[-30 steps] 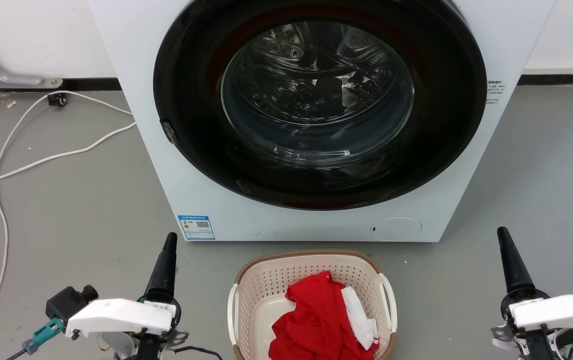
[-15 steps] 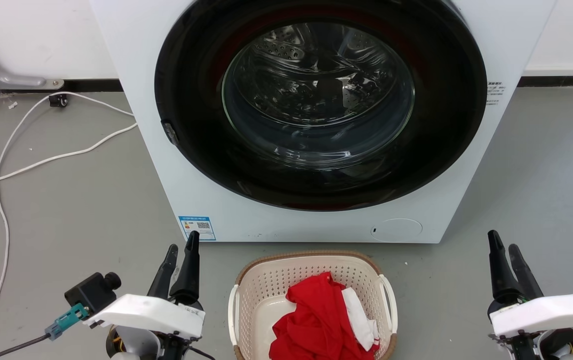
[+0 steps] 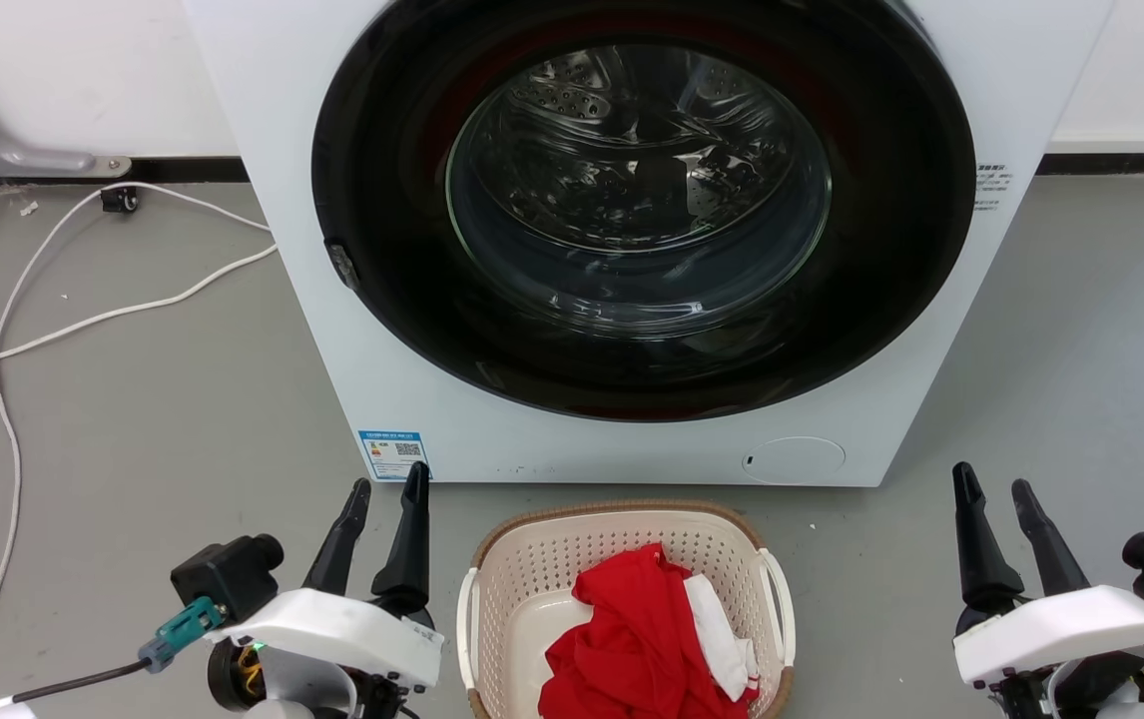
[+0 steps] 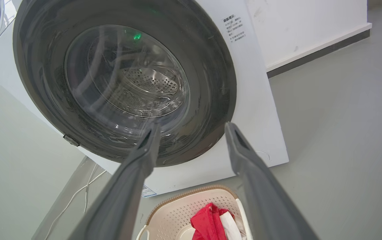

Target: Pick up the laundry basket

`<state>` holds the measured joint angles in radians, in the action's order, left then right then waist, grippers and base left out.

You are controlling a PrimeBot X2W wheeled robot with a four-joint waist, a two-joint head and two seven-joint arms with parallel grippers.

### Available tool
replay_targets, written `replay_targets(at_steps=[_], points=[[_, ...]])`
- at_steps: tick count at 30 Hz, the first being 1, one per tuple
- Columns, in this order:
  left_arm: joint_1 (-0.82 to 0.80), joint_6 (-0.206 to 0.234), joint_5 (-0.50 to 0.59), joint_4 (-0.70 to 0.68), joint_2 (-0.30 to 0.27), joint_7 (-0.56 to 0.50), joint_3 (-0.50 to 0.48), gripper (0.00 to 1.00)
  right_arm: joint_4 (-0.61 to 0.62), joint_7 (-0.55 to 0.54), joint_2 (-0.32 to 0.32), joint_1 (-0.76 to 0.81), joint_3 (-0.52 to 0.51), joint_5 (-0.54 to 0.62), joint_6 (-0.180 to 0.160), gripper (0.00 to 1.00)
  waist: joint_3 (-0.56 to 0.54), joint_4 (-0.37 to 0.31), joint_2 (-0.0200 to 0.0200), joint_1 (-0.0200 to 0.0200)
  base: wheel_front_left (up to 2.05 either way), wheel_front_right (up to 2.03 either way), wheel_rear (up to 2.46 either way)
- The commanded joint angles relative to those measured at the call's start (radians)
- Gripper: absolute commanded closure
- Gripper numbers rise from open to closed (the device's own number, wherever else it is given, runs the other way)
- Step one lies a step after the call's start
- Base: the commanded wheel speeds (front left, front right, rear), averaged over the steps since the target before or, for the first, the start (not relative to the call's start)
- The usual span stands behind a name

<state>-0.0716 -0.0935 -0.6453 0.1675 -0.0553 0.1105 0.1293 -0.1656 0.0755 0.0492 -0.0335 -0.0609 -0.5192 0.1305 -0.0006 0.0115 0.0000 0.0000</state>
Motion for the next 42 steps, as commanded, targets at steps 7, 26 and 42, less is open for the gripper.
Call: replay_targets(at_steps=[7, 26, 42], points=[[-0.019, 0.021, 0.108, -0.007, -0.012, 0.028, 0.03, 0.0, 0.024, 0.016, 0.002, 0.007, 0.002, 0.112, 0.0, 0.0, 0.0, 0.001, 0.0, 0.0, 0.0, 0.0, 0.0], [-0.024, 0.057, 0.291, -0.008, -0.022, 0.073, 0.073, 0.0, 0.053, 0.031, 0.002, 0.03, 0.011, 0.292, 0.0, 0.0, 0.001, 0.004, 0.0, 0.0, 0.0, 0.0, 0.0], [-0.026, 0.076, 0.421, -0.002, -0.025, 0.108, 0.099, 0.0, 0.092, 0.043, 0.002, 0.057, 0.02, 0.41, 0.0, 0.0, -0.001, 0.005, 0.0, 0.0, 0.0, 0.0, 0.0]])
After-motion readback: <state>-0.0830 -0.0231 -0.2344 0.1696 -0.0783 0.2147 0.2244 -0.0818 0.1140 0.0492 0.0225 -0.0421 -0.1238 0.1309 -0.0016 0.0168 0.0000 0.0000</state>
